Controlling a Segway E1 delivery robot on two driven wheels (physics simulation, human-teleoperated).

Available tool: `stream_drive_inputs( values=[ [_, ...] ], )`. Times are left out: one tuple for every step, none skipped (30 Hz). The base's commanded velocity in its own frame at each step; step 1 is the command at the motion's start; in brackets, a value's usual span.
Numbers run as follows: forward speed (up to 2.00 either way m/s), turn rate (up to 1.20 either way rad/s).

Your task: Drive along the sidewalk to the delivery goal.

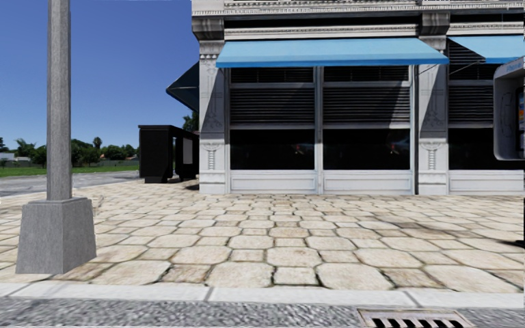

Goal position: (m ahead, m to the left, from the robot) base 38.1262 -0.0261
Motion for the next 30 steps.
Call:
stream_drive_inputs(
  values=[
    [2.0, 0.34],
    [2.0, 0.34],
    [2.0, 0.34],
    [2.0, 0.34],
    [2.0, 0.34],
    [2.0, 0.34],
    [2.0, 0.34],
    [2.0, 0.34],
    [1.99, 0.34],
    [1.91, 0.34],
    [1.74, 0.34],
    [1.35, 0.34],
    [1.29, 0.34],
    [1.25, 0.34],
    [1.25, 0.34],
    [1.23, 0.34],
    [1.22, 0.34],
    [1.21, 0.34],
    [1.21, 0.34],
    [1.21, 0.34],
    [1.21, 0.34],
    [1.21, 0.34],
    [1.21, 0.34],
    [1.21, 0.34],
    [1.21, 0.34],
    [1.21, 0.34],
    [1.21, 0.34],
    [1.21, 0.34],
    [1.21, 0.34],
    [1.21, 0.34]
  ],
)
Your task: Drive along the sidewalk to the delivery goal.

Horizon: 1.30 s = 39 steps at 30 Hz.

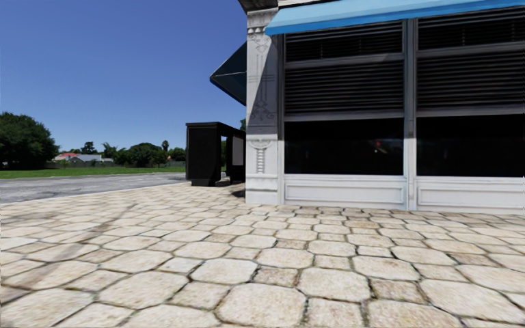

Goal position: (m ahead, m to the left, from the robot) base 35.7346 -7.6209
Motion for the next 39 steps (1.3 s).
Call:
stream_drive_inputs(
  values=[
    [1.21, 0.34],
    [1.2, 0.34],
    [1.2, 0.34],
    [1.2, 0.34],
    [1.2, 0.34],
    [1.2, 0.34],
    [1.2, 0.34],
    [1.2, 0.34],
    [1.2, 0.34],
    [1.2, 0.34],
    [1.2, 0.34],
    [1.2, 0.34],
    [1.2, 0.34],
    [1.2, 0.34],
    [1.2, 0.36],
    [1.2, 0.37],
    [1.21, 0.38],
    [1.21, 0.38],
    [1.22, 0.38],
    [1.24, 0.38],
    [1.24, 0.38],
    [1.26, 0.38],
    [1.26, 0.38],
    [1.28, 0.38],
    [1.3, 0.38],
    [1.32, 0.38],
    [1.32, 0.38],
    [1.36, 0.39],
    [2.0, 0.4],
    [2.0, 0.4],
    [2.0, 0.4],
    [2.0, 0.4],
    [2.0, 0.4],
    [2.0, 0.4],
    [2.0, 0.4],
    [2.0, 0.4],
    [2.0, 0.4],
    [2.0, 0.4],
    [2.0, 0.4]
  ],
)
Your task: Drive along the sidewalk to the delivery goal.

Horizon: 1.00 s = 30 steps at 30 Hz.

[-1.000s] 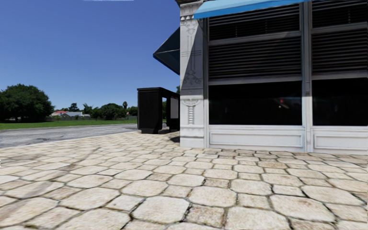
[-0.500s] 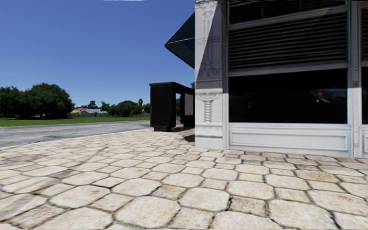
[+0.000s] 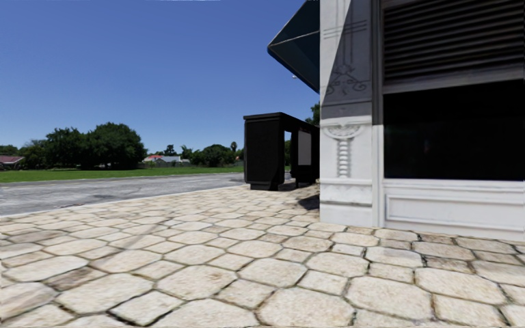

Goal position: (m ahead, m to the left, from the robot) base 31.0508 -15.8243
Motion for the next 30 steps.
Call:
stream_drive_inputs(
  values=[
    [2.0, 0.4],
    [2.0, 0.4],
    [2.0, 0.4],
    [2.0, 0.4],
    [2.0, 0.4],
    [2.0, 0.4],
    [2.0, 0.4],
    [2.0, 0.4],
    [2.0, 0.4],
    [2.0, 0.4],
    [2.0, 0.4],
    [2.0, 0.4],
    [2.0, 0.4],
    [2.0, 0.4],
    [2.0, 0.38],
    [2.0, 0.28],
    [2.0, 0.28],
    [2.0, 0.18],
    [2.0, 0.05],
    [2.0, 0.0],
    [2.0, 0.0],
    [2.0, 0.0],
    [2.0, 0.0],
    [2.0, 0.0],
    [2.0, 0.0],
    [2.0, 0.0],
    [2.0, 0.0],
    [2.0, 0.0],
    [2.0, 0.0],
    [2.0, 0.0]
  ],
)
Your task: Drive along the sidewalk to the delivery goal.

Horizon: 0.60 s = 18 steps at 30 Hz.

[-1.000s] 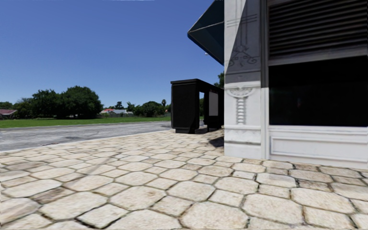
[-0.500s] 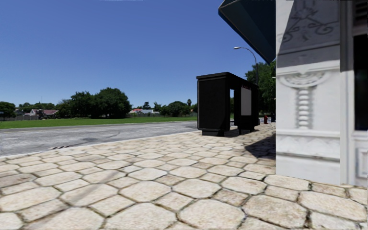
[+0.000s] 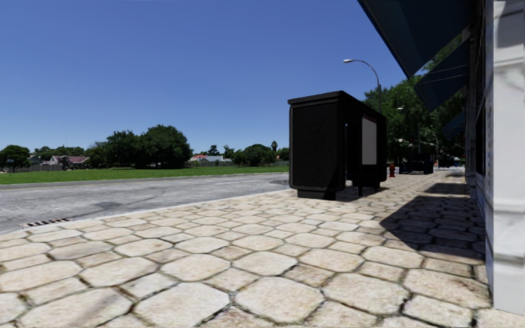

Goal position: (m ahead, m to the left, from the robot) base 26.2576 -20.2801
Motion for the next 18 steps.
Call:
stream_drive_inputs(
  values=[
    [2.0, 0.0],
    [2.0, -0.02],
    [2.0, -0.17],
    [2.0, -0.29],
    [2.0, -0.29],
    [2.0, -0.35],
    [2.0, -0.4],
    [2.0, -0.5],
    [2.0, -0.6],
    [2.0, -0.6],
    [2.0, -0.65],
    [2.0, -0.67],
    [2.0, -0.67],
    [2.0, -0.67],
    [2.0, -0.67],
    [2.0, -0.67],
    [2.0, -0.67],
    [2.0, -0.67]
  ],
)
